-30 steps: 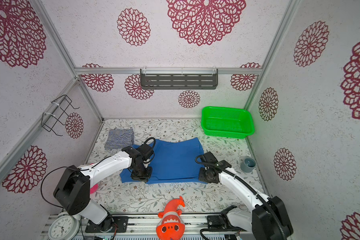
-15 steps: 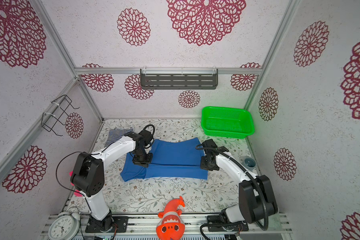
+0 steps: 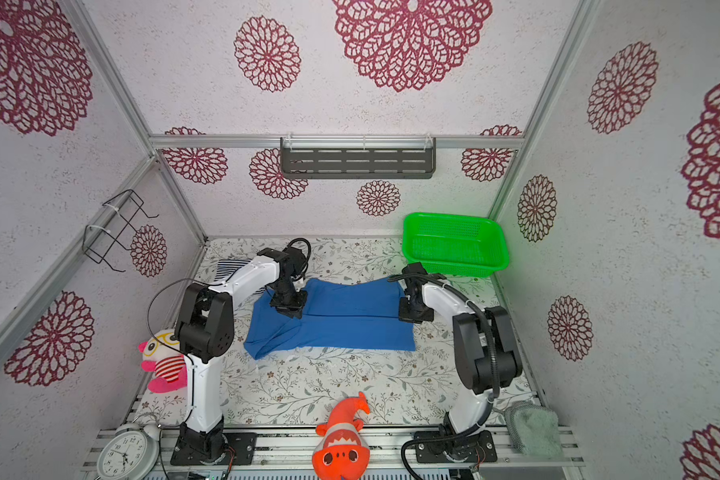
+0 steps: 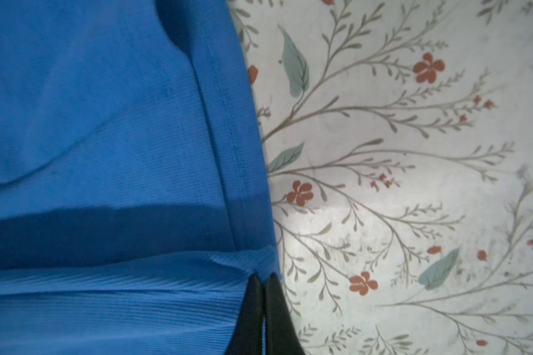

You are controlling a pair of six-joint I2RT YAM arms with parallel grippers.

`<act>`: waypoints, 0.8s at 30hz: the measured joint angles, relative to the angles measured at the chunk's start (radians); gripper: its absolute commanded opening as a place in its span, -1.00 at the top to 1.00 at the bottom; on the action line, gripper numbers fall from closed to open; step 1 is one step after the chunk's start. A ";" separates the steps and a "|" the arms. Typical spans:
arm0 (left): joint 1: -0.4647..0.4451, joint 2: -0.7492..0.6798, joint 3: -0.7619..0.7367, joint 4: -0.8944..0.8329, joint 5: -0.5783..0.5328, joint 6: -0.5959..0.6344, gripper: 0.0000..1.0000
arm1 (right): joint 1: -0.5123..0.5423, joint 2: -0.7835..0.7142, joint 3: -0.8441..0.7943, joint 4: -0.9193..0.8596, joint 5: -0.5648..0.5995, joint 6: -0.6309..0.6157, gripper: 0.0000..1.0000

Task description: Fold and stack the tank tops

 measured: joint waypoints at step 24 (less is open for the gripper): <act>0.061 -0.489 -0.603 0.018 -0.166 -0.186 0.16 | -0.025 -0.071 -0.011 0.028 -0.042 -0.034 0.16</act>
